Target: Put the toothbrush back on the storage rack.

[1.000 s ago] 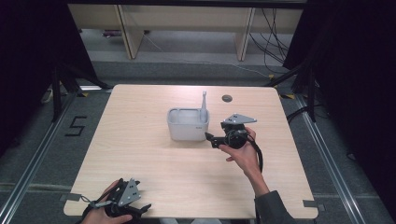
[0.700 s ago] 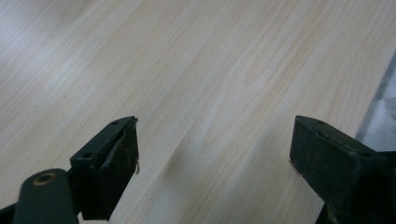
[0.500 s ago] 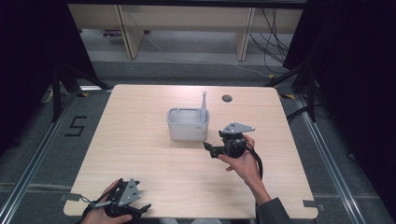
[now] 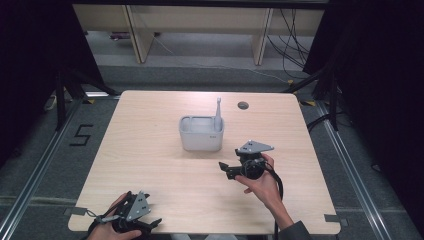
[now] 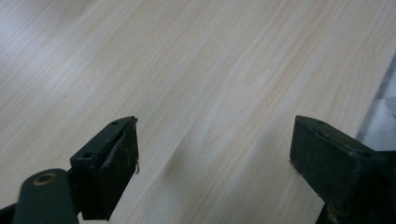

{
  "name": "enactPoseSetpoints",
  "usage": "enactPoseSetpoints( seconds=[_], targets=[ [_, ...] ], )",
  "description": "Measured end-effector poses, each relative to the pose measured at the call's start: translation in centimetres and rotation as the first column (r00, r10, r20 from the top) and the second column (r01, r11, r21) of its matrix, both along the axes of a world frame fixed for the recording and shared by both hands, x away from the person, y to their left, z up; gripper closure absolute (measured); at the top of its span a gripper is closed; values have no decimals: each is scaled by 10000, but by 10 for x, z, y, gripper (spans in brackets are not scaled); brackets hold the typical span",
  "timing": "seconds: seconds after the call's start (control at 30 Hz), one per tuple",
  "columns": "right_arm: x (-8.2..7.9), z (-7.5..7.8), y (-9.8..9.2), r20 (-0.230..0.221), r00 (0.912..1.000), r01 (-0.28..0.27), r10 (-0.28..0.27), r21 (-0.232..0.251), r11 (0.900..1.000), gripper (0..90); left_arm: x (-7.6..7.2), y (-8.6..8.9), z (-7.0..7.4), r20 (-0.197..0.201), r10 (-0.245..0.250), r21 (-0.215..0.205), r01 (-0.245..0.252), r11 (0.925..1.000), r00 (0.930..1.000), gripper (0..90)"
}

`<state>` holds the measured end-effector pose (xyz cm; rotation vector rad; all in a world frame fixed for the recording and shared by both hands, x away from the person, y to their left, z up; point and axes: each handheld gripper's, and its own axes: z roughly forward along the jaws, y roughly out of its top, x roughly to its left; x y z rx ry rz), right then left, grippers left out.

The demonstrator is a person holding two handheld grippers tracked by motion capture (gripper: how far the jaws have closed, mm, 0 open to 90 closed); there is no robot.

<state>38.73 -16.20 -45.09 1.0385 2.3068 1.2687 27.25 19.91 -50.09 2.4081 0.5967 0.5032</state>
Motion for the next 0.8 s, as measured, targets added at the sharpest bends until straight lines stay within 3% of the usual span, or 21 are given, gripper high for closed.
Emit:
enactPoseSetpoints(
  seconds=[0.2, 0.23, 0.27, 0.4, 0.43, 0.47, 0.57, 0.6, 0.63, 0.7, 0.77, 0.8],
  targets=[
    [-10, -8, -1, -370, 9991, 210, -210, -21, 9998, 230, -1, 0, -1, -70, 87, -60, -87, 9999, 9999, 153],
    [-8, -10, -2, -222, 9997, -136, 136, -26, 9999, 230, 0, 0, 0, -67, 80, -61, -80, 9999, 9999, 152],
    [-12, -11, -2, -341, 9994, 61, -64, -96, 9999, 230, 0, 0, 0, -68, 84, -63, -84, 9999, 9999, 152],
    [-15, -15, -5, -329, 9994, -79, 70, -269, 9996, 230, 0, -1, -1, -22, 164, -110, -165, 9998, 9999, 152],
    [-18, -16, -4, -473, 9988, 143, -147, -87, 9999, 230, -1, -1, -1, -60, 225, -194, -226, 9996, 9997, 152],
    [-18, -17, -5, -484, 9988, -34, 29, -99, 9999, 229, -1, 0, 0, -96, 107, 38, -107, 9999, 9999, 152],
    [-20, -19, -7, -409, 9991, -121, 118, -84, 9999, 229, -1, 0, 0, -93, 113, 25, -112, 9999, 9999, 153],
    [-21, -19, -8, -319, 9994, -140, 133, -226, 9996, 229, 0, -1, -1, 14, 236, -44, -236, 9997, 9997, 152],
    [-22, -19, -9, -346, 9994, -63, 57, -168, 9998, 228, -2, -1, -1, -123, 290, -170, -292, 9994, 9995, 152],
    [-25, -20, -10, -579, 9983, -6, -4, -168, 9999, 222, -1, 0, 0, -78, 134, 27, -133, 9999, 9999, 152],
    [-27, -21, -11, -494, 9988, 36, -40, -84, 10000, 218, -1, 0, 1, -41, 138, 76, -138, 9999, 9999, 152],
    [-30, -22, -12, -679, 9976, 111, -116, -85, 9999, 218, -1, -1, -1, 5, 344, -114, -343, 9993, 9994, 152]
  ],
)
